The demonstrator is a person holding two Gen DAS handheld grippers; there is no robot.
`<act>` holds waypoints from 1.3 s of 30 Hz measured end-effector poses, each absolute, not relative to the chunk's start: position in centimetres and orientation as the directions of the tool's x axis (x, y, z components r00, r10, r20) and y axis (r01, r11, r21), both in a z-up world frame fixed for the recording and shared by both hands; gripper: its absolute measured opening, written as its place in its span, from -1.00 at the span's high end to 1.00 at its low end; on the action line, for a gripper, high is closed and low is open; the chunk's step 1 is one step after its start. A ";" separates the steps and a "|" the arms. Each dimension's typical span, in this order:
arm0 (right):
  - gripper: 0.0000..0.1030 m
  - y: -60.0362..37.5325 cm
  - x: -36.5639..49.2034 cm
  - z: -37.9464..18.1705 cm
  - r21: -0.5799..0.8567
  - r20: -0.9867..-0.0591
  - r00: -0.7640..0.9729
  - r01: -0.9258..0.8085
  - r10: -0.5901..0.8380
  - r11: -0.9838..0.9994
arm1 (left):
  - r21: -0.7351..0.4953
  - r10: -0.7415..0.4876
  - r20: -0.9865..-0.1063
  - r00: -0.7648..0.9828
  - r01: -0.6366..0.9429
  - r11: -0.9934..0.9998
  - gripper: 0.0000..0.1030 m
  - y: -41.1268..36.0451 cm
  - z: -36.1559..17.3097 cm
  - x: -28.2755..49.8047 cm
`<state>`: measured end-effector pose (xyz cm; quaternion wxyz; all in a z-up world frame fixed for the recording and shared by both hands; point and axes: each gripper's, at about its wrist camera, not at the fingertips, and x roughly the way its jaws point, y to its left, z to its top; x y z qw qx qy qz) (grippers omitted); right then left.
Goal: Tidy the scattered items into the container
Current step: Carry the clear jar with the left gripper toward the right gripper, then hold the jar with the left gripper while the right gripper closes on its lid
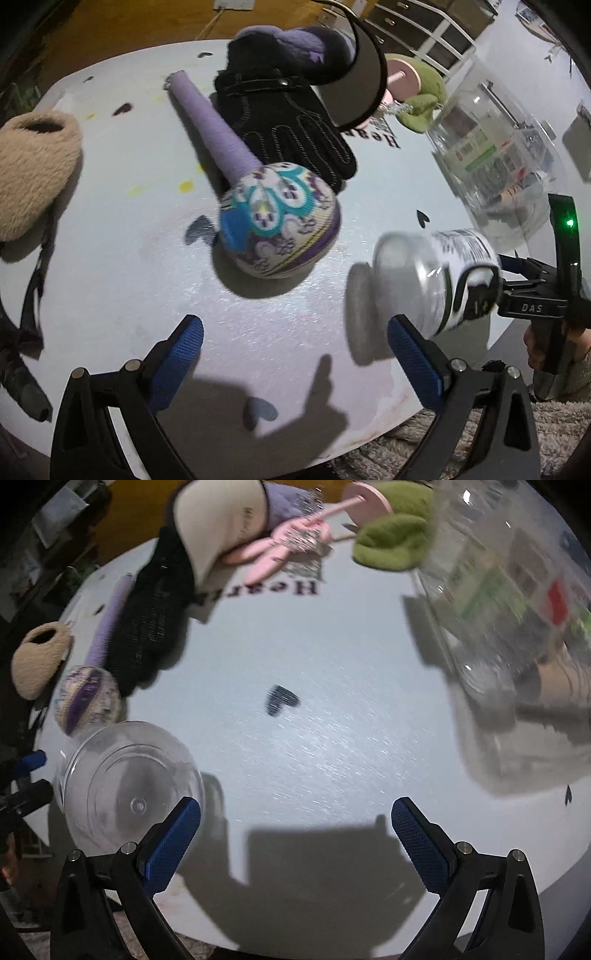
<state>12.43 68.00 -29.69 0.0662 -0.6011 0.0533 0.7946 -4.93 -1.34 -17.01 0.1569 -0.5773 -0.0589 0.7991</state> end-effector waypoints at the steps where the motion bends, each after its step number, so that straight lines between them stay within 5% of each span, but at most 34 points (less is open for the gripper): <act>1: -0.99 68.5 12.7 -29.4 0.003 -0.960 -0.276 -0.192 0.051 -0.981 | -0.279 0.324 -0.904 -0.280 -0.189 -0.941 -0.95 -1.0 -17.1 -5.0; 11: -0.99 67.8 13.2 -24.1 0.081 -0.911 -0.413 -0.181 0.001 -0.980 | -0.293 0.348 -0.896 -0.275 -0.221 -0.930 -0.95 2.1 -16.9 -6.5; 39: -0.99 74.8 18.7 -28.9 0.021 -0.960 -0.265 -0.381 0.087 -0.924 | -0.239 0.414 -0.887 -0.204 -0.564 -0.791 -0.98 15.2 -15.3 -4.9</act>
